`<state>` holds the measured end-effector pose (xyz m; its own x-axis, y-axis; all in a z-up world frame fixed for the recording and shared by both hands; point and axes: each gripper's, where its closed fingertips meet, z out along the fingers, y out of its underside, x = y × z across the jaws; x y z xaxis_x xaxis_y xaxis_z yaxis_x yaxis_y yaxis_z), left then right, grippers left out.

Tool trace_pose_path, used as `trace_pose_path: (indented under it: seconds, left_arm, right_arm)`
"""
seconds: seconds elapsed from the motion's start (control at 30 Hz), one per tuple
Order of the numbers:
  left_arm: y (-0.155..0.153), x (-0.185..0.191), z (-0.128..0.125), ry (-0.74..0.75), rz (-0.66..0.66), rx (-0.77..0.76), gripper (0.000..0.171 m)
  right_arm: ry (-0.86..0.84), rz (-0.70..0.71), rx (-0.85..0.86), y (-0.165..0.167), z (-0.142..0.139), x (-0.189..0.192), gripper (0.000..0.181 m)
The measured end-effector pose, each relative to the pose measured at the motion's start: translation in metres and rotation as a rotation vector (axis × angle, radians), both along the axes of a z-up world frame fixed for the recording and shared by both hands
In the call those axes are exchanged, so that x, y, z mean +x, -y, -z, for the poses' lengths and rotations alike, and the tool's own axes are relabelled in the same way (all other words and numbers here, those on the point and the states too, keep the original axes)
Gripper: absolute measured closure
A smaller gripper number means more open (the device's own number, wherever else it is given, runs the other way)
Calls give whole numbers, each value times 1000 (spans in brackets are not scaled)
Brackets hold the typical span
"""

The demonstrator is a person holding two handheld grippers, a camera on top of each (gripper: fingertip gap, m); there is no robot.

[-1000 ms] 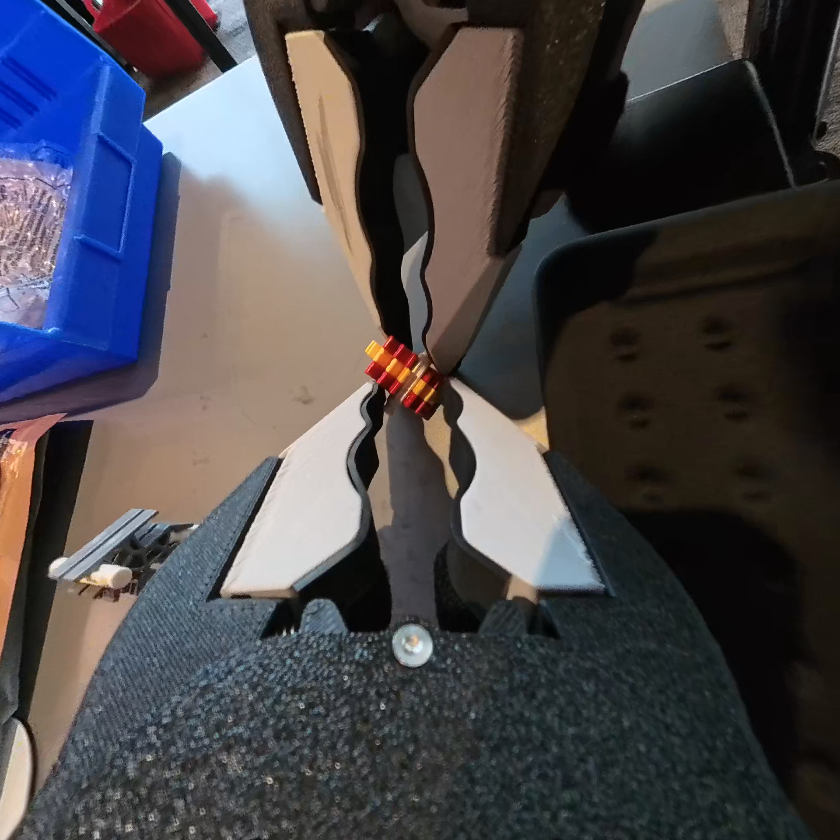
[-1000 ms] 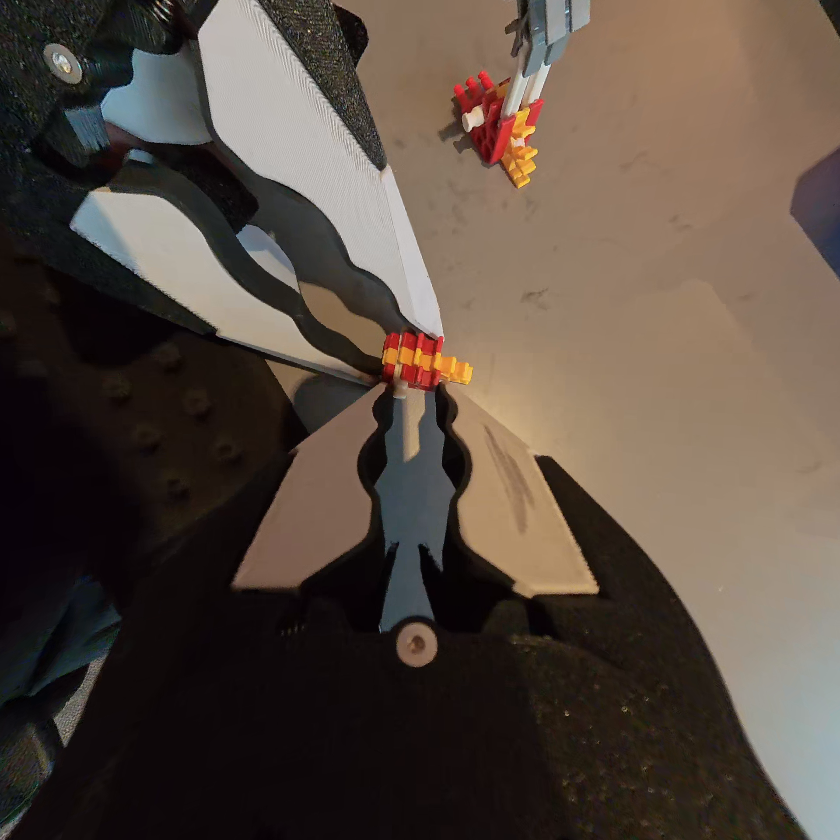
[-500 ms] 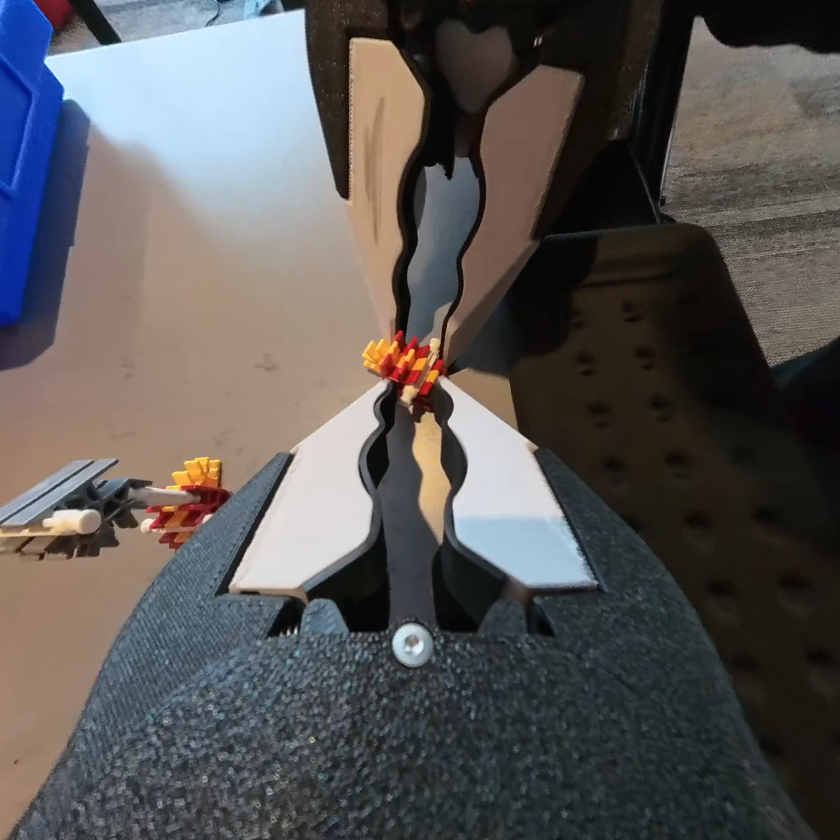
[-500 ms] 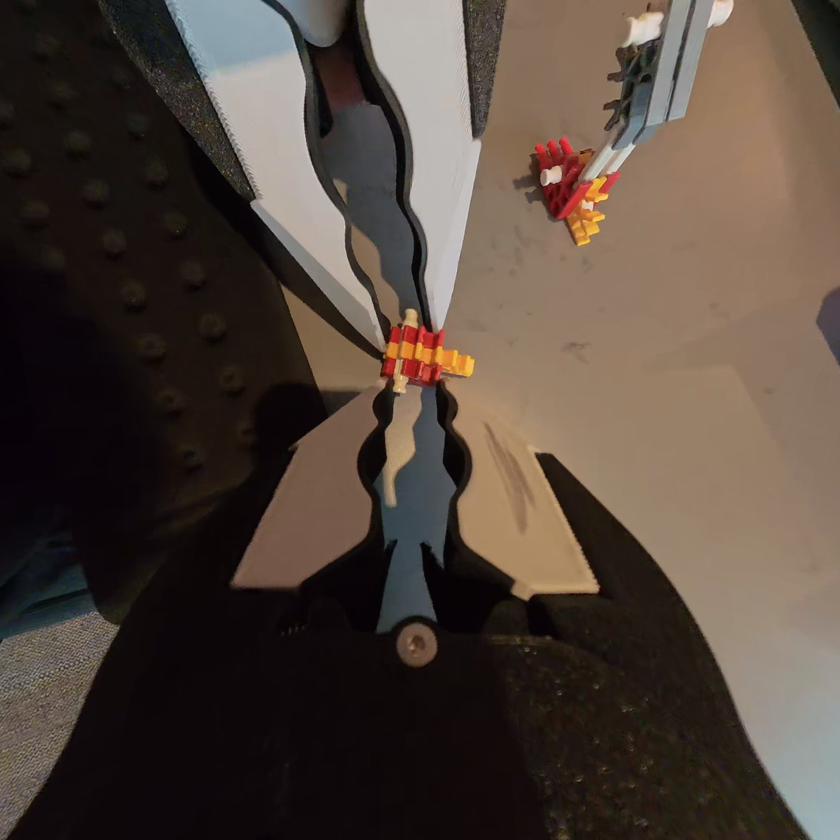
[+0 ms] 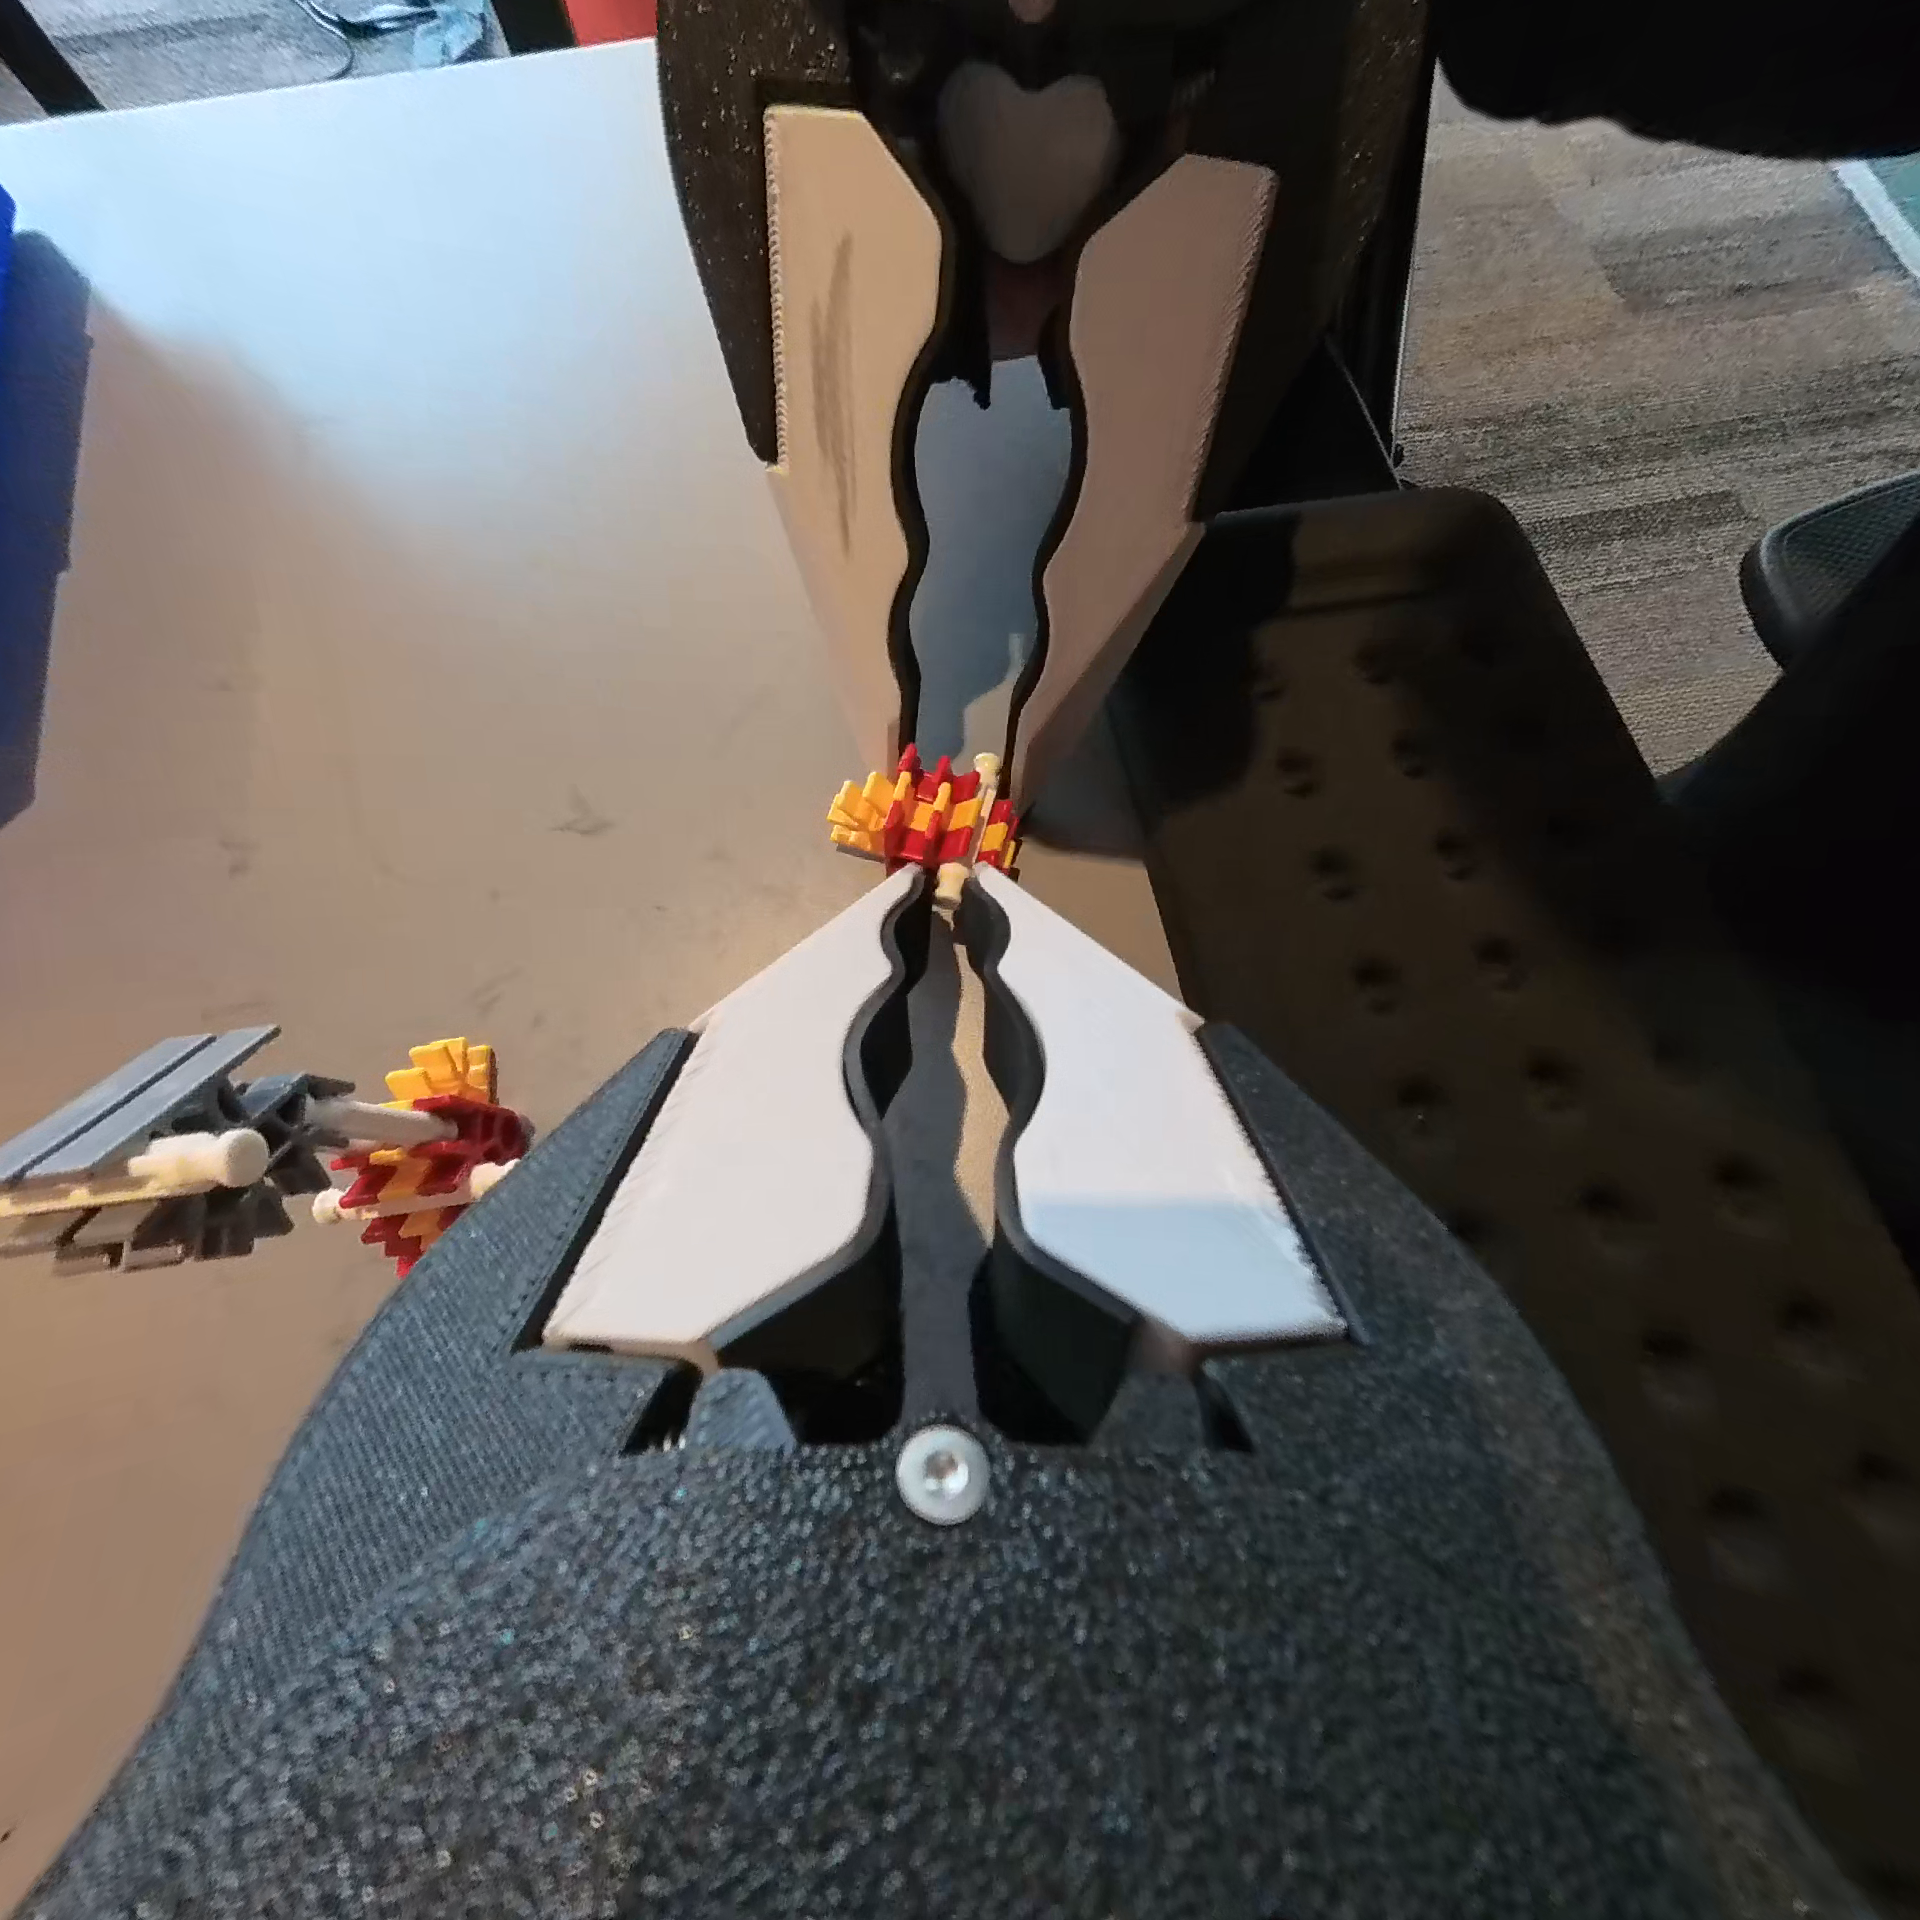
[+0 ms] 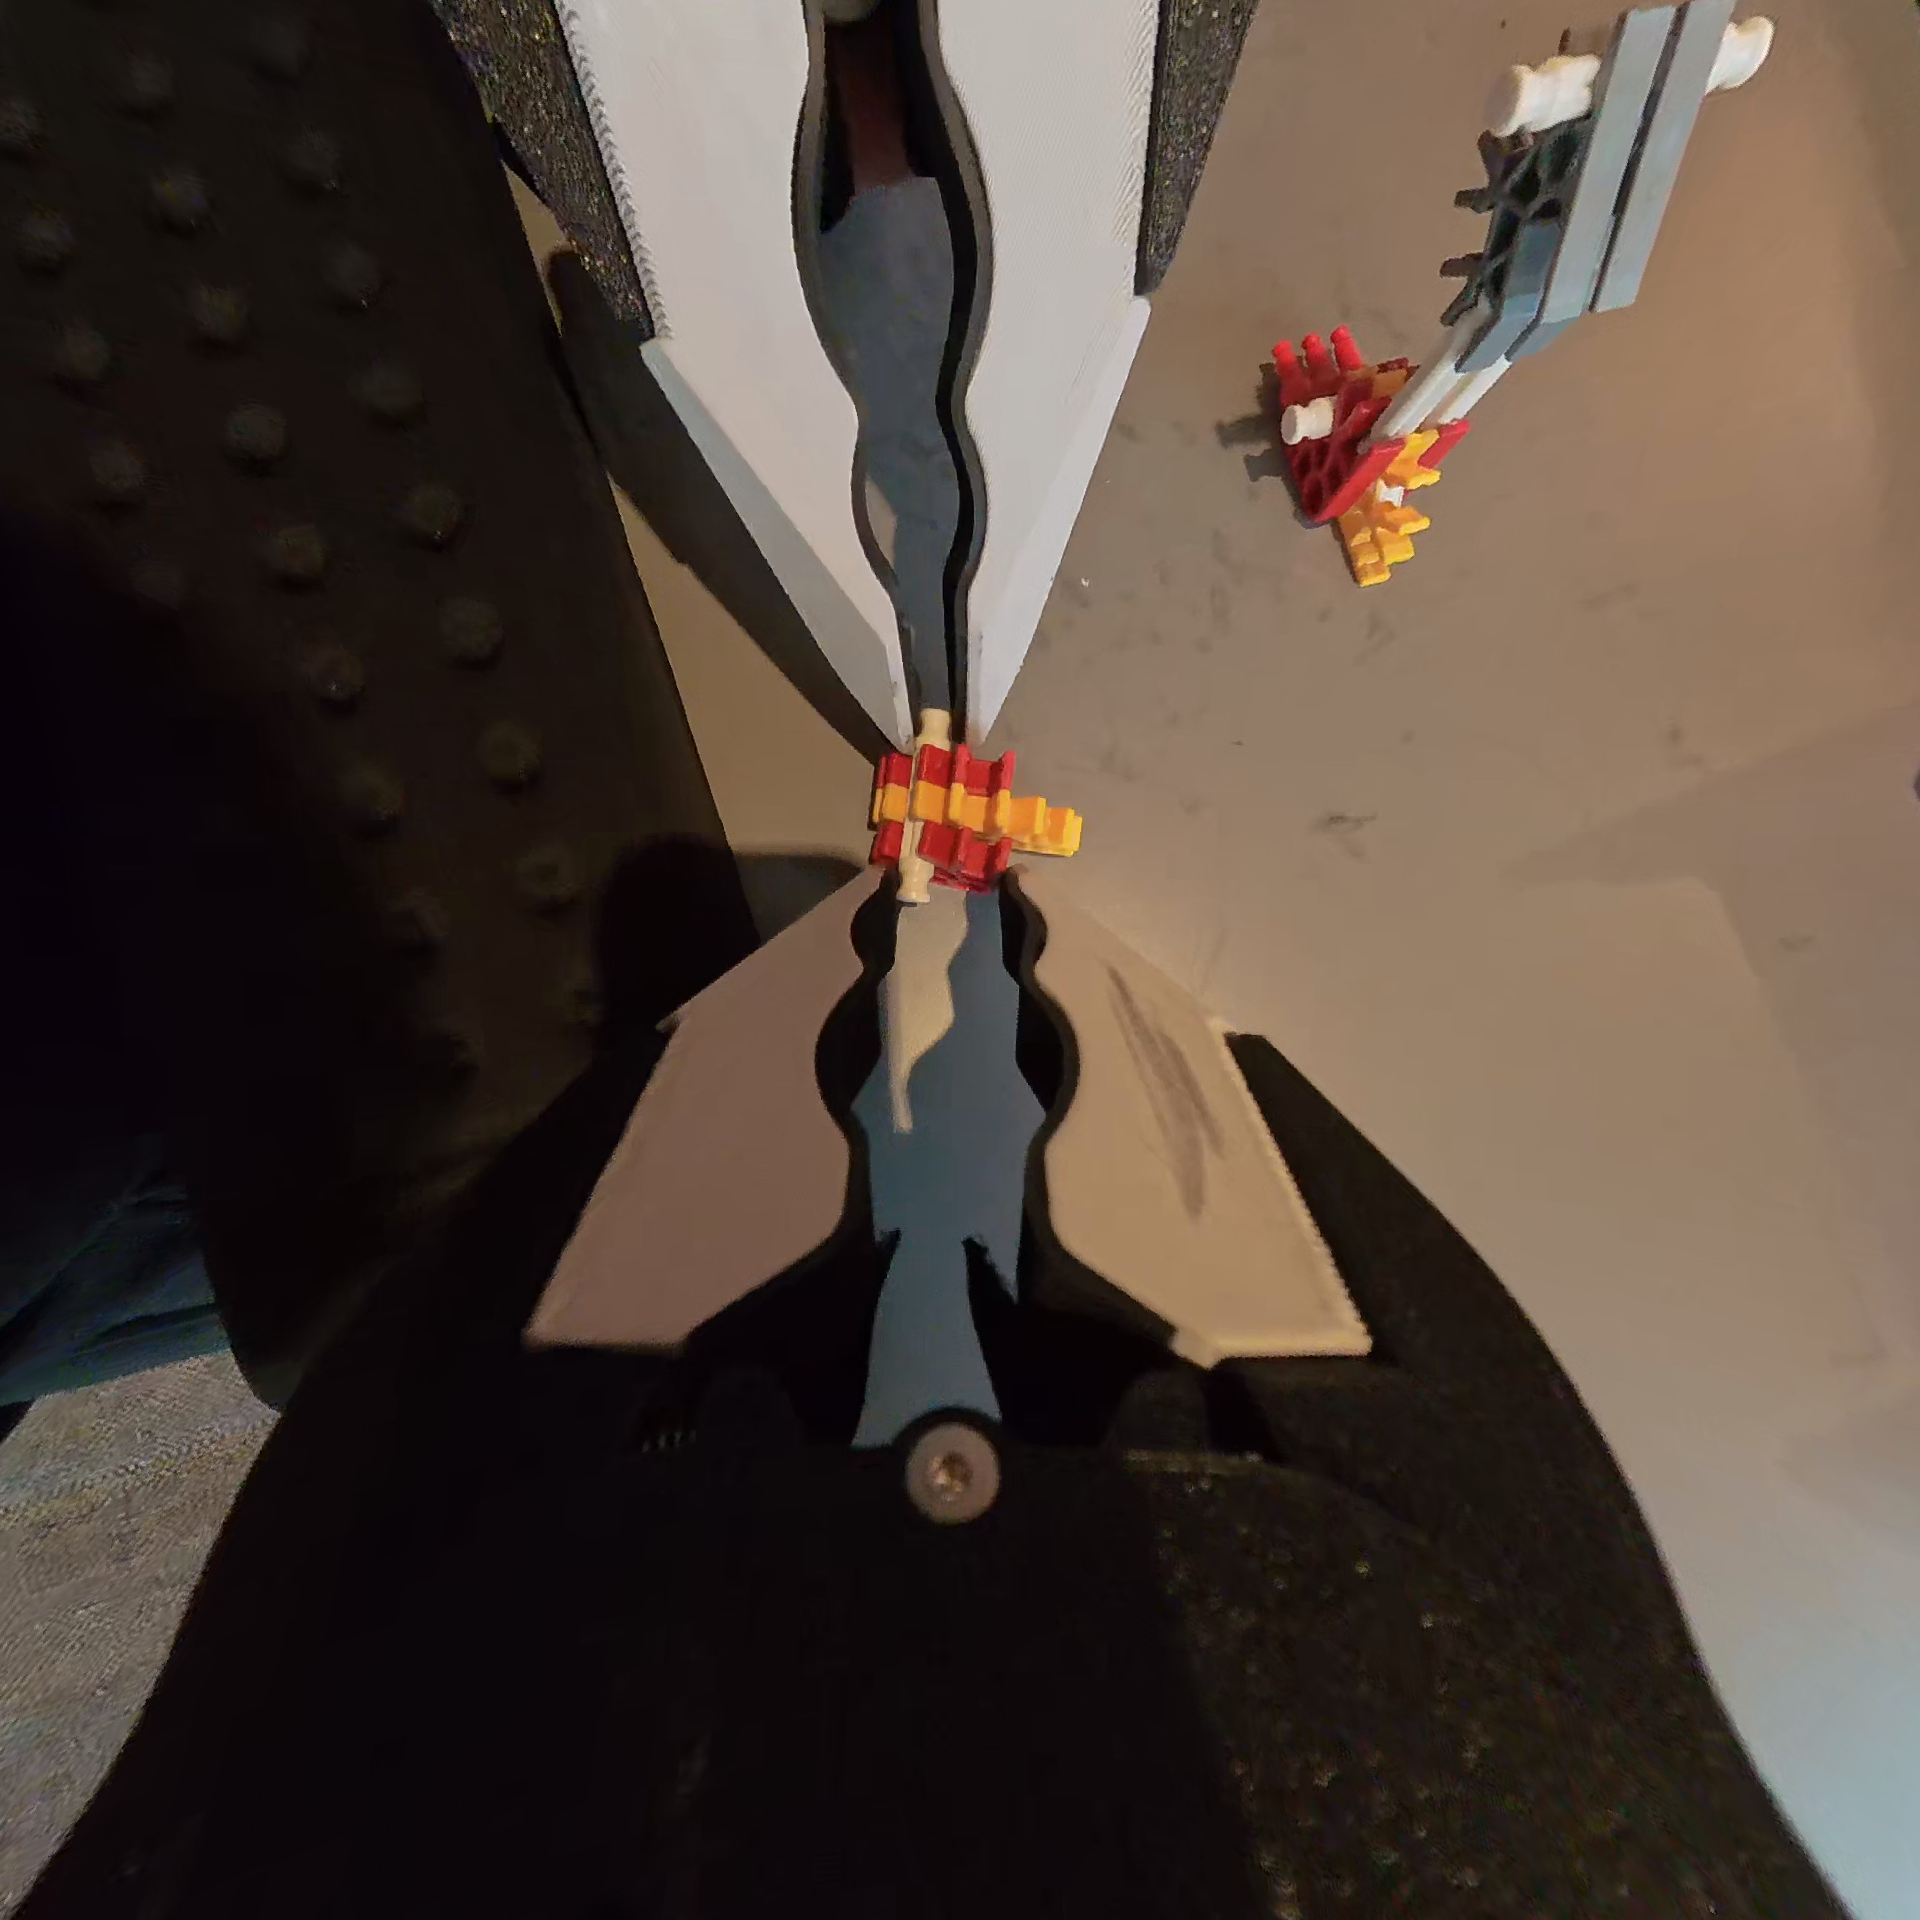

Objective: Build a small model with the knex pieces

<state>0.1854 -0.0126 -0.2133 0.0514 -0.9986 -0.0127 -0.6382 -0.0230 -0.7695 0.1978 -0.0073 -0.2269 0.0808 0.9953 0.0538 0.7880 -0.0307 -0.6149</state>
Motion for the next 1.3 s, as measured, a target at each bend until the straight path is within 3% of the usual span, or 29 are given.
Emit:
trace_pose_path:
  seconds: [0.6, 0.87, 0.97, 1.03, 1.2, 1.3]
  left_arm:
    - [1, 0, 2, -5, 1, -34, 168]
    - [-5, -6, 2, -20, -81, -19, 164]
    - [-2, -14, 0, -36, -88, -13, 145]
    - [0, -18, 3, -64, -90, -14, 143]
    - [4, -24, 1, -46, -117, 15, 138]
    - [3, -21, -1, -51, -122, 45, 147]
  right_arm:
    - [65, -84, 18, 3, 0, -4, 167]
    - [34, 84, -16, -1, 1, -5, 164]
    - [-13, 150, -23, -3, 0, -10, 170]
    - [-28, 178, -20, -6, -3, -10, 166]
    - [-55, 159, -12, 4, -10, -11, 163]
    - [-54, 160, -10, 8, -8, -21, 166]
